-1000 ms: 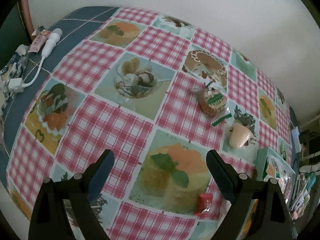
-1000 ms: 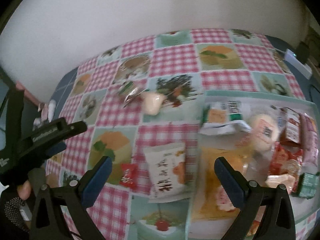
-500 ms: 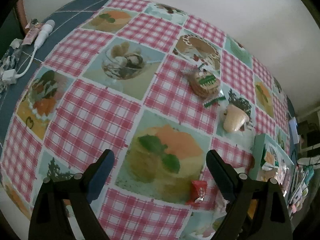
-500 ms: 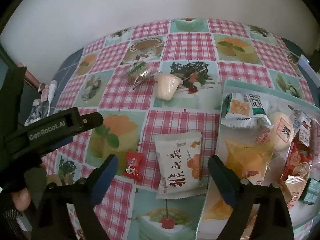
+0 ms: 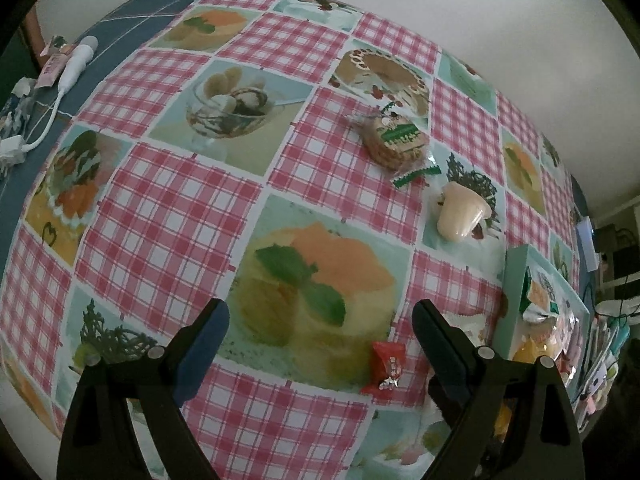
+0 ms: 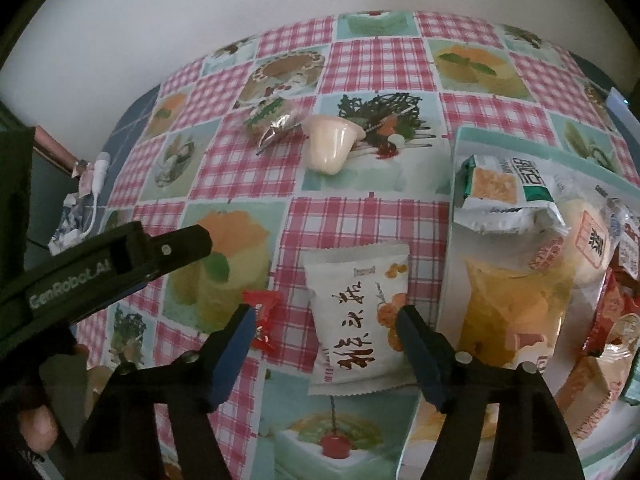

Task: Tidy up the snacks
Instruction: 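Move both open tools toward the white pack and red candy beside the tray, then grasp the red candy with the left tool while the right tool grasps the white pack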

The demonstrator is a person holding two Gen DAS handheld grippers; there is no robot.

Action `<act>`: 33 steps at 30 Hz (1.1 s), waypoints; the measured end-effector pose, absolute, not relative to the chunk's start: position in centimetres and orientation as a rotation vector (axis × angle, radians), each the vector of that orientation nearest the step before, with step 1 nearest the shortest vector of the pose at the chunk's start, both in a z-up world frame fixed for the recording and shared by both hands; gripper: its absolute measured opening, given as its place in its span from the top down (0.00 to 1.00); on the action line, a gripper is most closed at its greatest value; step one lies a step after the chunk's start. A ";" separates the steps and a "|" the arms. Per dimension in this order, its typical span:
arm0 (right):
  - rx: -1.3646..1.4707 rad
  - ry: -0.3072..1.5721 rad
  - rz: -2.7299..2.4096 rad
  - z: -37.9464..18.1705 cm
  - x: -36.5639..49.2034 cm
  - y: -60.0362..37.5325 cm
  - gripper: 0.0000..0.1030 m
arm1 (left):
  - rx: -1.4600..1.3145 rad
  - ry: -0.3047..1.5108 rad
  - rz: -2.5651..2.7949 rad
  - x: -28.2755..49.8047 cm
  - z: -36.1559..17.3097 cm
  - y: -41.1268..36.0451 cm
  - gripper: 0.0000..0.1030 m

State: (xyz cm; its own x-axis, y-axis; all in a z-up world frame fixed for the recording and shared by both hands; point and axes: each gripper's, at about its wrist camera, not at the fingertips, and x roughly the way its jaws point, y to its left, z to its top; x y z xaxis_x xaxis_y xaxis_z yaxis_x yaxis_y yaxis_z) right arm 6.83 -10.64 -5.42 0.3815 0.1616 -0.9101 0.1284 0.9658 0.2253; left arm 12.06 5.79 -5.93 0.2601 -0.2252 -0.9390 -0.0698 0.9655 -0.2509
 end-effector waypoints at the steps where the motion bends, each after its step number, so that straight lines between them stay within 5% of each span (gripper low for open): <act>1: 0.280 1.183 0.022 -5.4 6.8 -10.7 0.33 | -0.262 1.309 -0.109 12.0 -6.0 5.7 0.10; 26: 0.196 1.273 0.015 -7.3 7.2 -10.3 0.48 | -0.203 1.341 -0.173 11.3 -6.2 4.6 0.10; 30: 0.215 1.283 0.040 -7.3 6.7 -10.6 0.48 | -0.195 1.366 -0.202 11.3 -6.6 4.2 0.25; 33: 0.224 1.286 0.048 -7.3 6.4 -11.0 0.48 | -0.193 1.388 -0.227 11.2 -7.0 3.6 0.28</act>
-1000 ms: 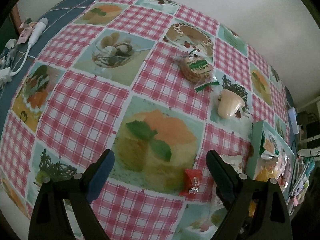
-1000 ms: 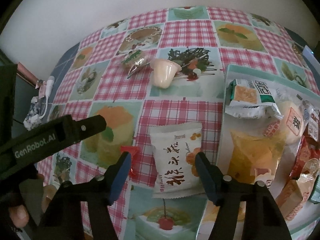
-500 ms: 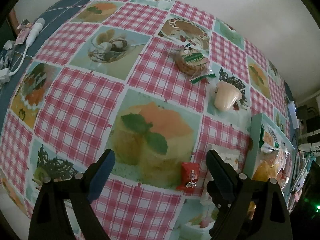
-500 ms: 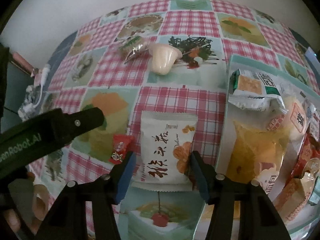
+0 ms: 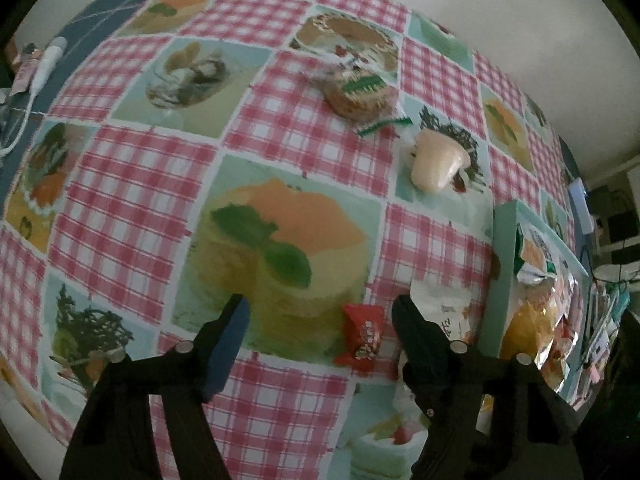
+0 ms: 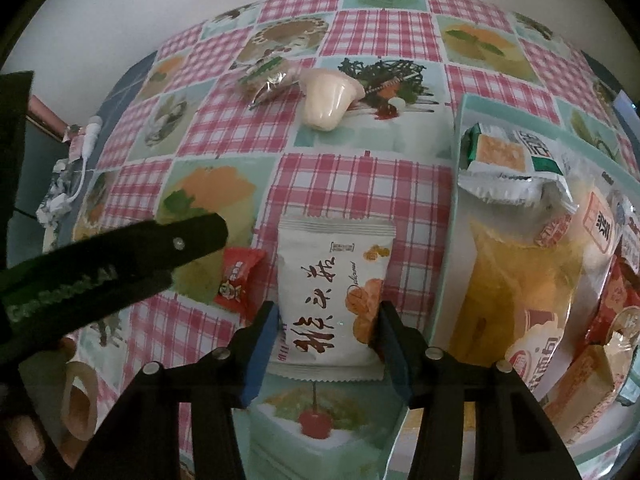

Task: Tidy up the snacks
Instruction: 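Grasp the red candy with the left tool while the right tool grasps the white pack, then carry both items over the tray and open both tools to release them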

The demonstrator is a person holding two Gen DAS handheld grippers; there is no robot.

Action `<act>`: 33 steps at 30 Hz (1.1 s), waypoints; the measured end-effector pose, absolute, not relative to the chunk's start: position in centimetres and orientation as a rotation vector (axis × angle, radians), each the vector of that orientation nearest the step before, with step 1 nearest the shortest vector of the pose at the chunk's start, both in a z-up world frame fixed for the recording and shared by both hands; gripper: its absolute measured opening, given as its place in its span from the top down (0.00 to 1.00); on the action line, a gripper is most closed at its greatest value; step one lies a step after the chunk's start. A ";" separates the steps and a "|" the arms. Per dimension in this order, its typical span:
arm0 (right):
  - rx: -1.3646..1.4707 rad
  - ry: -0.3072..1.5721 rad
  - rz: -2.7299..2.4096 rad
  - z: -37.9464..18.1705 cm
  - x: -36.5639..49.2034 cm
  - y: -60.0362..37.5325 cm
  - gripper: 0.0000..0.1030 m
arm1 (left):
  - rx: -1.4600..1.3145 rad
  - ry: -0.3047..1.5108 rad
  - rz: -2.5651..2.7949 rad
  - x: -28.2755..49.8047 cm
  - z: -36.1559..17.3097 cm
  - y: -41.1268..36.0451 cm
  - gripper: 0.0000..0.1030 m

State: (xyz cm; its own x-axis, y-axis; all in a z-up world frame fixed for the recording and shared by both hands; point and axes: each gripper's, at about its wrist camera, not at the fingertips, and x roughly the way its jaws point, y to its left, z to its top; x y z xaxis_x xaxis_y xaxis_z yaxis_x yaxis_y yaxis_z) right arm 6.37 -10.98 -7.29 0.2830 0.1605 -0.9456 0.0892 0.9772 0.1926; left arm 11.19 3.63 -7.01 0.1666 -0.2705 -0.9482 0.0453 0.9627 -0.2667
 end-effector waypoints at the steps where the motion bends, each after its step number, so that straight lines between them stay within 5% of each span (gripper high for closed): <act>1: 0.225 1.287 0.049 -7.3 6.3 -11.0 0.48 | -0.186 1.393 -0.238 11.1 -7.1 3.4 0.29; 19: 0.239 1.294 0.050 -7.4 6.3 -11.3 0.48 | -0.059 1.443 -0.346 10.1 -8.2 0.0 0.81; 33: 0.262 1.256 0.031 -6.2 6.0 -11.9 0.48 | -0.125 1.360 -0.307 11.1 -6.3 2.1 0.82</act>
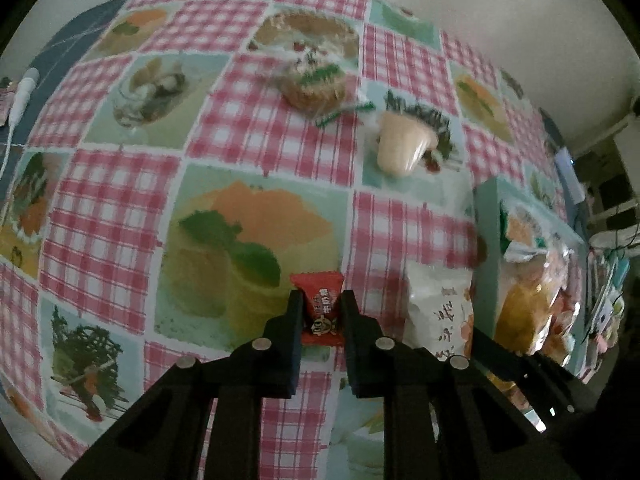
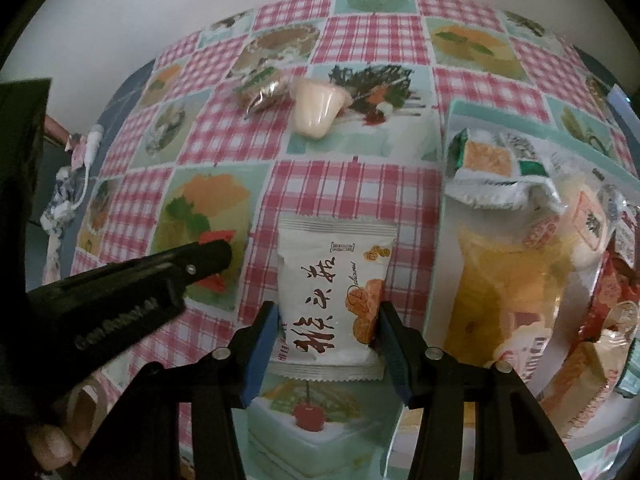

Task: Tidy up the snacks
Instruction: 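Carry both items over the tray and open both tools to release them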

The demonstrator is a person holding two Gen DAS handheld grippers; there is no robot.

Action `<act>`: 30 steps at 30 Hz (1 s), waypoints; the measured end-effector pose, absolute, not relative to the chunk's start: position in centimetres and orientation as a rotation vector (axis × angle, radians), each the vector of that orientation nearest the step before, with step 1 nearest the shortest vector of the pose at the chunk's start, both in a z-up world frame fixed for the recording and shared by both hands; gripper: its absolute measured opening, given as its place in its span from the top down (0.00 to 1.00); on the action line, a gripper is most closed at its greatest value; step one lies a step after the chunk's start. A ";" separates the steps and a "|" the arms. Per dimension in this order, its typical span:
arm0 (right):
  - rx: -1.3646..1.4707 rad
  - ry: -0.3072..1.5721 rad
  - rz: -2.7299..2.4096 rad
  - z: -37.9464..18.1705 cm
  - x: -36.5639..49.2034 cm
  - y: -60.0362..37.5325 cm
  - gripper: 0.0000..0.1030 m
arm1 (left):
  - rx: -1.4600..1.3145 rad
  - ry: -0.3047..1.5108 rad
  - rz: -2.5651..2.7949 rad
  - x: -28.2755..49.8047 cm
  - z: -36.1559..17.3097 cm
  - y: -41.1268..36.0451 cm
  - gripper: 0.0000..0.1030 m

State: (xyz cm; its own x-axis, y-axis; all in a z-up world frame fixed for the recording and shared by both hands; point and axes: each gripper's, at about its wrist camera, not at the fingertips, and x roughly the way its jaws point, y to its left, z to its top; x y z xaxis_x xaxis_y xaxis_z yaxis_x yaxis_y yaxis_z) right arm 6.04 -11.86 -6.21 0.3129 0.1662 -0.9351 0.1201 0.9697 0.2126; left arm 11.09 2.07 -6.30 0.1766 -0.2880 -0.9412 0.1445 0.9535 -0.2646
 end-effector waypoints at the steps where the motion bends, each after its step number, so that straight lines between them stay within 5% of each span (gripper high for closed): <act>1: 0.263 1.250 0.023 -6.0 6.0 -12.0 0.48 | -0.132 1.345 -0.306 11.2 -5.8 2.2 0.82; 30: 0.432 0.976 -0.345 2.2 -2.4 -26.9 0.48 | -0.124 1.104 -0.475 7.6 3.3 -3.6 0.82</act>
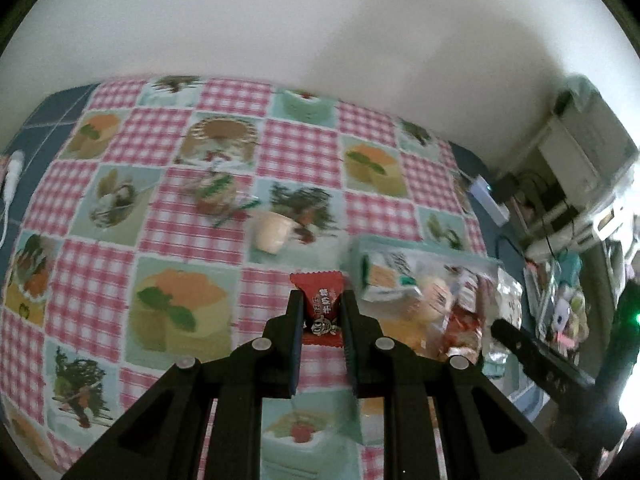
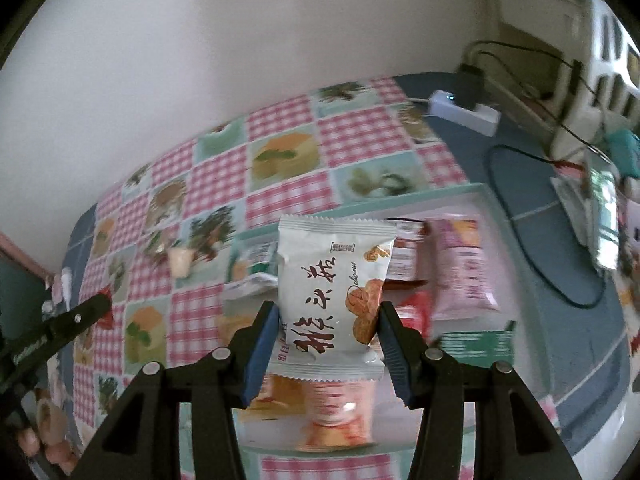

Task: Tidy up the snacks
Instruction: 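Carry both items over the tray and open both tools to release them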

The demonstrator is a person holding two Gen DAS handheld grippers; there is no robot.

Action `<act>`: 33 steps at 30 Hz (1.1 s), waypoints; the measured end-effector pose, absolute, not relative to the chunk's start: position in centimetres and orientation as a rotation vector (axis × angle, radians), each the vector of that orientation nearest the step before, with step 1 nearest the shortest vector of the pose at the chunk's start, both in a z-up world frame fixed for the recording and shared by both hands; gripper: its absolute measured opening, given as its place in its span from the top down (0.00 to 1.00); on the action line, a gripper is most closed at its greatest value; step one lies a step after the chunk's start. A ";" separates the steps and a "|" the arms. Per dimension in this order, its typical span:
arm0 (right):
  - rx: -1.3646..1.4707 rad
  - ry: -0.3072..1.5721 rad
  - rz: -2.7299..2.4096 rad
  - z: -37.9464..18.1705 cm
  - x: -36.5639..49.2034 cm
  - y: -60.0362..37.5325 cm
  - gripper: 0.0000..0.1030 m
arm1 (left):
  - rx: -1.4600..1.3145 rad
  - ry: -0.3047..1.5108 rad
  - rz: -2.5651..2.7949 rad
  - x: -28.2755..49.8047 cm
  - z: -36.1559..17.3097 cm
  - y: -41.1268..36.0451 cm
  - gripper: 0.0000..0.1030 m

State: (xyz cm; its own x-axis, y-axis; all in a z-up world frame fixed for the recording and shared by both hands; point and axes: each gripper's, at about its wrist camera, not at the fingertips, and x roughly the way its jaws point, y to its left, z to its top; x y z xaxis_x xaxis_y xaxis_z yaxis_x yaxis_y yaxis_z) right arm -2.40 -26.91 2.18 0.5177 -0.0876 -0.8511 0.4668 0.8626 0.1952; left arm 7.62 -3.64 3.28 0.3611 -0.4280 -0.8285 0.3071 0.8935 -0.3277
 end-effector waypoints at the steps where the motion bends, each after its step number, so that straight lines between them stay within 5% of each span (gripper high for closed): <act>1: 0.439 0.978 -0.354 2.1 -2.8 -27.4 0.48 | -0.105 1.110 -0.492 7.2 3.2 -4.5 0.82; 12: 0.487 1.028 -0.407 0.4 -5.3 -29.6 0.48 | 0.124 1.206 -0.654 2.9 0.1 -12.3 0.82; 33: 0.521 1.160 -0.440 -3.2 -7.5 -29.9 0.47 | 0.285 1.283 -0.702 -0.8 -3.3 -15.3 0.82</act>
State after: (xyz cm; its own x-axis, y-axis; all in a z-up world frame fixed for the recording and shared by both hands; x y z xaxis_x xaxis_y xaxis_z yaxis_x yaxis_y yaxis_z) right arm -7.51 -29.95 -3.15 0.3400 -0.0600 -0.9385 0.5779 0.8006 0.1582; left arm -0.79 -15.29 -3.30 0.1142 -0.3181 -0.9411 0.6213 0.7621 -0.1822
